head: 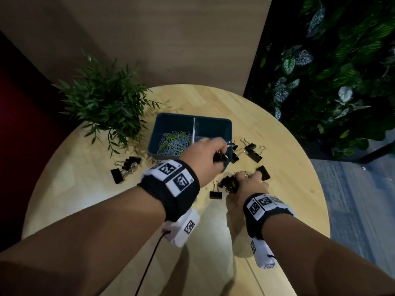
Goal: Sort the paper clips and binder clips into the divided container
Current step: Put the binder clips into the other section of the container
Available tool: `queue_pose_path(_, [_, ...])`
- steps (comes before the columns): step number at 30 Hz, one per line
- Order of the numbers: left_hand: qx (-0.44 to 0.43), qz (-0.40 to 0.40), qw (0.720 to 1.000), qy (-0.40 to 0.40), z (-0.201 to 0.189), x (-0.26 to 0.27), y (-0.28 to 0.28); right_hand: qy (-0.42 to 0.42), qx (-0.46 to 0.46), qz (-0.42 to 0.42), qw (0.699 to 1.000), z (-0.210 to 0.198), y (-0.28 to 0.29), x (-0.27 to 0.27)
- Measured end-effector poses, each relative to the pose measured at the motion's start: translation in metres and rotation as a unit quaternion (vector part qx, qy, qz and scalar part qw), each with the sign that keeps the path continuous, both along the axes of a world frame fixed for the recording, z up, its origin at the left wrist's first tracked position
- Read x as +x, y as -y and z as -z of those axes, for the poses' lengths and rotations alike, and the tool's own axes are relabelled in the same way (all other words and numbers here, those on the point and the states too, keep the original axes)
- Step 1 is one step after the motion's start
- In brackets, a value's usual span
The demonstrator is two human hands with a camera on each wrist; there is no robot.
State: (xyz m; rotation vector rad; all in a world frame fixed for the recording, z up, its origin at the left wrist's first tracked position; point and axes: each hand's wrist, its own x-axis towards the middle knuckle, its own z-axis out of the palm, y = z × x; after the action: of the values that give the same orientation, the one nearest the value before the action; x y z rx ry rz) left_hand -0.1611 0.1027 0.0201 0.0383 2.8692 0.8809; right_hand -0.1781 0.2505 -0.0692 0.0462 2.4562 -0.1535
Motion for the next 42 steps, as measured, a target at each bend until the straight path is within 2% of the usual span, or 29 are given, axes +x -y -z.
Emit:
queue_pose_path(2, [-0.003,-0.053,0.998,-0.016,-0.002,-0.015,0.008,-0.004,0.013,0.008,1.0,-0.001,0.003,0.003])
queue_pose_path(4, [-0.037,-0.07,0.997,0.01,0.006,-0.024,0.014,0.0,0.021,0.013,1.0,-0.001,0.004,0.005])
queue_pose_path(7, [-0.066,-0.055,0.994,0.066,0.018,-0.031,0.017,0.005,-0.003,0.005,1.0,0.0,0.0,0.004])
queue_pose_path(12, [-0.09,-0.007,0.993,0.075,0.023,-0.037,0.021,-0.009,0.001,-0.064,0.998,0.002,-0.004,0.0])
queue_pose_path(16, [-0.077,0.004,0.994,0.077,0.023,-0.035,0.024,-0.017,0.008,-0.088,0.996,0.006,-0.001,0.0])
queue_pose_path(22, [-0.024,-0.025,0.999,0.041,0.023,-0.027,0.032,-0.029,0.006,-0.104,0.994,0.013,-0.007,0.003])
queue_pose_path(27, [-0.014,-0.026,0.999,0.013,0.016,-0.018,0.04,-0.064,-0.099,0.004,0.993,-0.014,-0.01,-0.005])
queue_pose_path(31, [0.009,-0.018,0.999,-0.039,0.013,-0.004,0.042,-0.16,-0.242,0.042,0.956,-0.06,0.001,-0.025])
queue_pose_path(34, [-0.019,0.067,0.997,0.027,0.021,0.011,0.031,-0.219,-0.312,0.027,0.924,-0.087,0.027,-0.041])
queue_pose_path(37, [-0.097,0.143,0.977,0.127,0.039,0.021,0.017,-0.181,-0.288,-0.018,0.94,-0.088,0.054,-0.051])
queue_pose_path(39, [-0.114,0.16,0.969,0.147,0.053,0.025,0.011,-0.168,-0.26,-0.057,0.949,-0.079,0.057,-0.052])
queue_pose_path(42, [-0.097,0.149,0.974,0.143,0.066,0.026,0.009,-0.229,-0.308,-0.023,0.923,-0.072,0.037,-0.056])
